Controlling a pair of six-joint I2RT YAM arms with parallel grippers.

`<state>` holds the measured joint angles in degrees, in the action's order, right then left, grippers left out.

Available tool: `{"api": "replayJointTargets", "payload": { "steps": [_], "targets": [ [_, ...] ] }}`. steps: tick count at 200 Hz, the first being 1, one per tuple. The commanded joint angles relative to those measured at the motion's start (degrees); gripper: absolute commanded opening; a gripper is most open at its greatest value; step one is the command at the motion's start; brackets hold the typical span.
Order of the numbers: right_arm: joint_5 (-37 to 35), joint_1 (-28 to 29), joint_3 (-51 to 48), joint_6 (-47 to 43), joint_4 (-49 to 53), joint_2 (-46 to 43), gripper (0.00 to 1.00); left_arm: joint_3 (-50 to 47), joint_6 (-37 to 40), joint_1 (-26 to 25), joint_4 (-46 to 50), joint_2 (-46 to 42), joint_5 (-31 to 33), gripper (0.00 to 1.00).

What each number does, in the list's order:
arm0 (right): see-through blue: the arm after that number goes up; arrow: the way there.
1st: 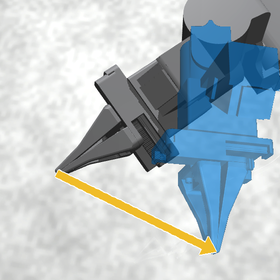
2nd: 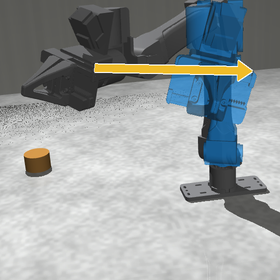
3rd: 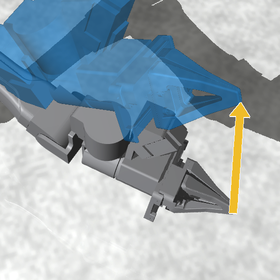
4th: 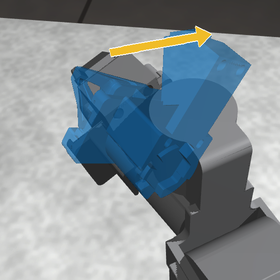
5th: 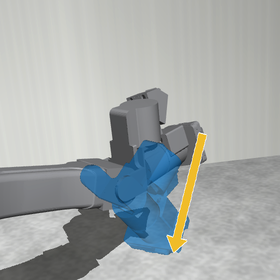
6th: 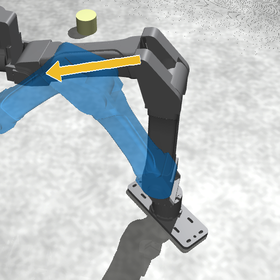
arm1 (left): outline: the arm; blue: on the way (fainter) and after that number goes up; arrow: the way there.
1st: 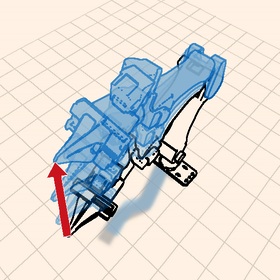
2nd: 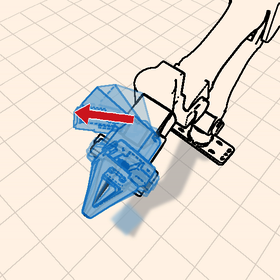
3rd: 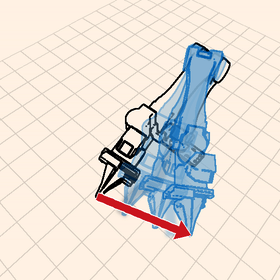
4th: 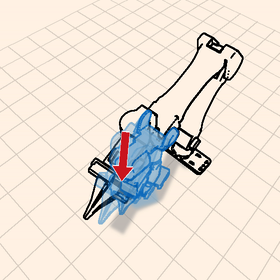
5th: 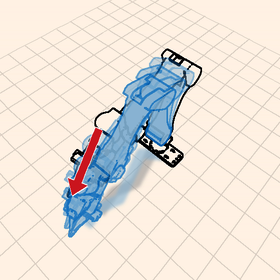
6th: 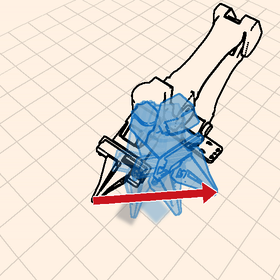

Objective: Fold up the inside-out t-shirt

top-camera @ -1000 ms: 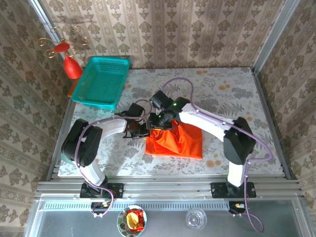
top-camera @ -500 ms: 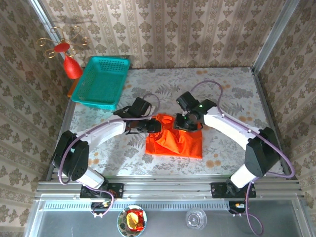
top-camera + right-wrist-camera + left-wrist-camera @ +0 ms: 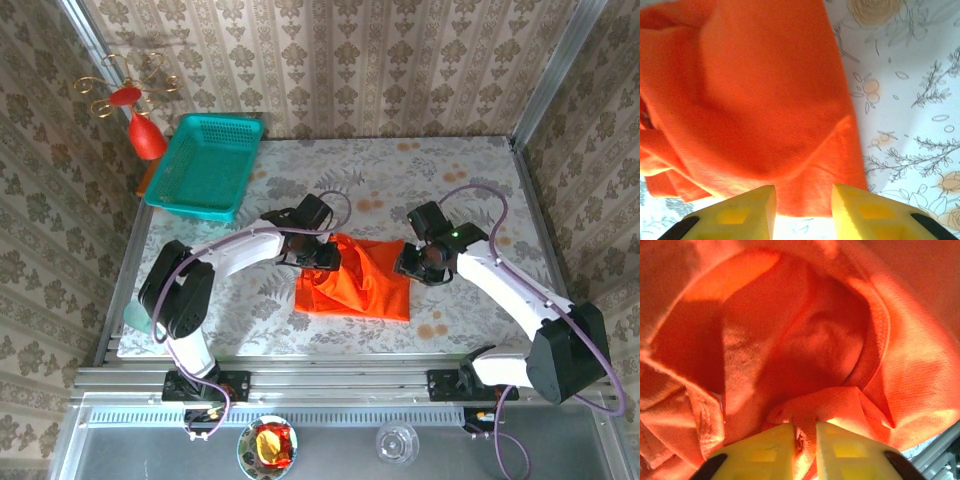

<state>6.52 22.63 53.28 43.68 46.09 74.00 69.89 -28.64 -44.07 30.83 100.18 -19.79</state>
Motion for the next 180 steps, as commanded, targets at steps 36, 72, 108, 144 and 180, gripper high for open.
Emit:
{"api": "replayJointTargets", "payload": {
  "steps": [36,72,108,144,180],
  "targets": [
    [10.49,-2.19,-10.88,3.12,-13.79,4.35,0.35,-3.74,-1.17,-0.66,2.37,-6.68,1.81,0.0],
    [13.42,-4.48,-14.22,3.21,-20.07,9.89,0.35,-13.26,-5.02,-0.5,0.01,-13.17,1.17,0.0],
    [10.22,-6.16,-14.75,1.49,-18.07,10.67,0.35,-20.99,-8.62,-0.8,-0.23,-17.77,3.67,0.0],
    [10.08,-7.07,-15.48,1.0,-17.71,9.94,0.35,-27.89,-11.16,-0.4,-3.94,-18.68,4.5,0.0],
    [10.59,-7.08,-14.66,0.81,-16.6,8.75,0.35,-29.62,-12.39,-0.38,-6.38,-16.67,3.51,0.01]
  ]
}}
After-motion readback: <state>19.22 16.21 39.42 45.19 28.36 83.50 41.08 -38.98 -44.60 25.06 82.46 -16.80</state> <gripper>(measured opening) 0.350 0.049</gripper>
